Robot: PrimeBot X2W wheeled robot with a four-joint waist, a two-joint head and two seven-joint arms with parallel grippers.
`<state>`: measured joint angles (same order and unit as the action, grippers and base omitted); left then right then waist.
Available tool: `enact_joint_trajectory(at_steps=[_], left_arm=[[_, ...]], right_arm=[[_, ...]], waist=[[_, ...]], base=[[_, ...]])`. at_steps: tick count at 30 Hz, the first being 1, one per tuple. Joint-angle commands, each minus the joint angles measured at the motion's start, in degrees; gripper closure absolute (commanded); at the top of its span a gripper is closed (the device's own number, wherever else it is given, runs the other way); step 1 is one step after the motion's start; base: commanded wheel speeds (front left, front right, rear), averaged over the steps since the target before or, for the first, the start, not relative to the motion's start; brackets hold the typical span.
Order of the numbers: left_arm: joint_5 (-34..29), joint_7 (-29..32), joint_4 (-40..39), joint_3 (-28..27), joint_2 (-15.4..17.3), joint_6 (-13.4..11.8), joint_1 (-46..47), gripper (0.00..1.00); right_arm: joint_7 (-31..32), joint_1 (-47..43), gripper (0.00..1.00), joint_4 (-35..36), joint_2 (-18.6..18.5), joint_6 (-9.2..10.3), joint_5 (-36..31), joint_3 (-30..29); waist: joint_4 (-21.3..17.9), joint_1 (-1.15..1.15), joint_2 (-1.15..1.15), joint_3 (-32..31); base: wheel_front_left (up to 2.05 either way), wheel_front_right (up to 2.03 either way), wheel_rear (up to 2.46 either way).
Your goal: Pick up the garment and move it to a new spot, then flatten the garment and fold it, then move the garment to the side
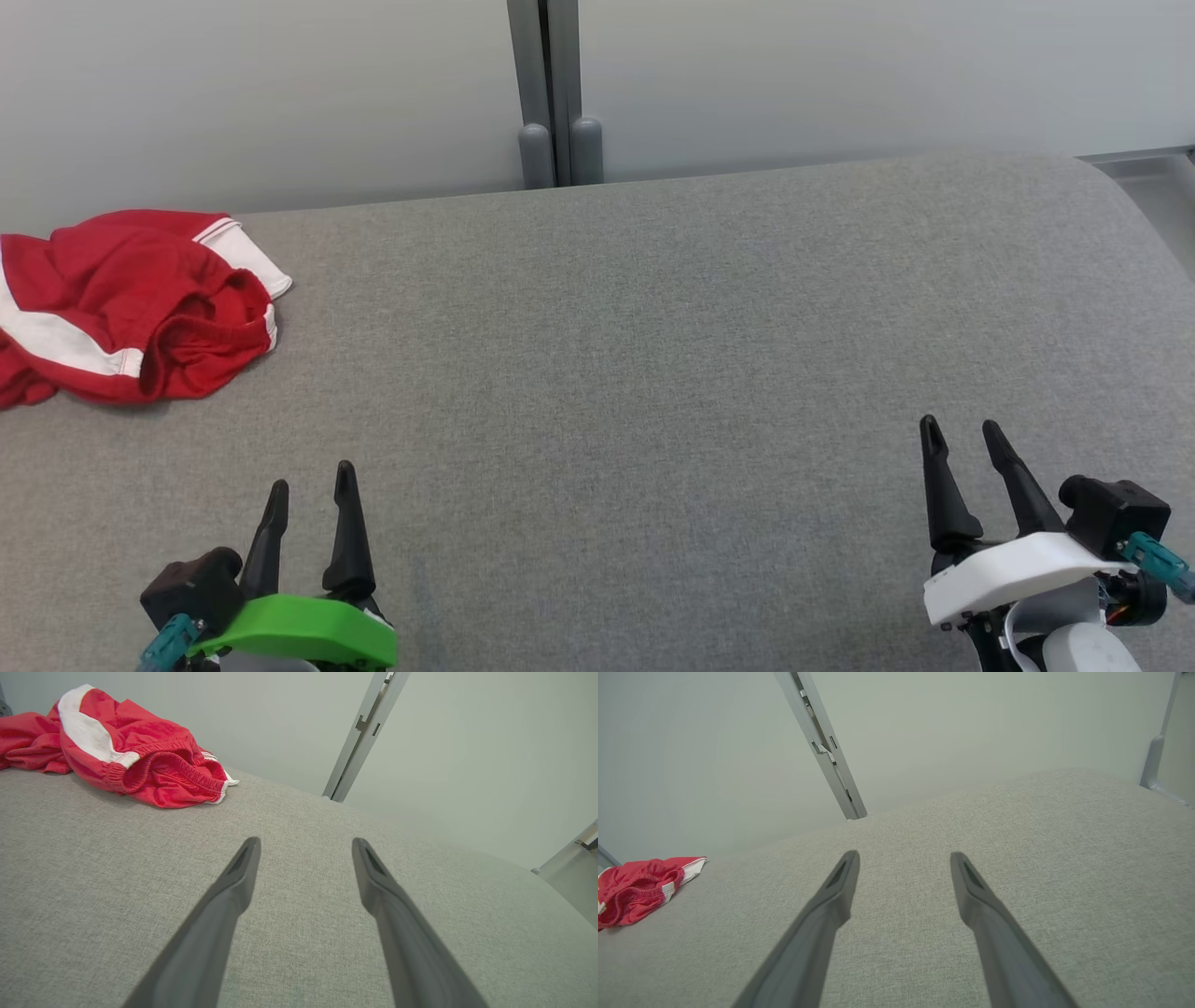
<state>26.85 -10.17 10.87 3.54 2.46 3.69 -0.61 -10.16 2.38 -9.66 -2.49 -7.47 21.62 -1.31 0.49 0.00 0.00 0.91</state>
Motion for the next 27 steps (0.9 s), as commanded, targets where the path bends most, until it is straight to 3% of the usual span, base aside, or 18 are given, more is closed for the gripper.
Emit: enact_joint_trajectory(at_steps=[1, 27], left_arm=[[-1.67, -0.57, -0.32, 0.04, 0.47, -0.19, -0.30, 0.00], [-11.13, -3.66, 1.58, 0.67, 0.57, -0.04, -1.24, 0.00]], right_arm=[[-0.57, -0.09, 0.00, 0.37, -0.34, -0.03, -1.69, 0.06], [-3.72, -0.56, 0.00, -0.34, -0.48, -0.03, -13.83, 1.02]], waist=[[0.01, 0.00, 0.00, 0.05], [0.39, 0.00, 0.00, 0.26]], base=[[0.00, 0.00, 0.00], [0.00, 0.00, 0.00]])
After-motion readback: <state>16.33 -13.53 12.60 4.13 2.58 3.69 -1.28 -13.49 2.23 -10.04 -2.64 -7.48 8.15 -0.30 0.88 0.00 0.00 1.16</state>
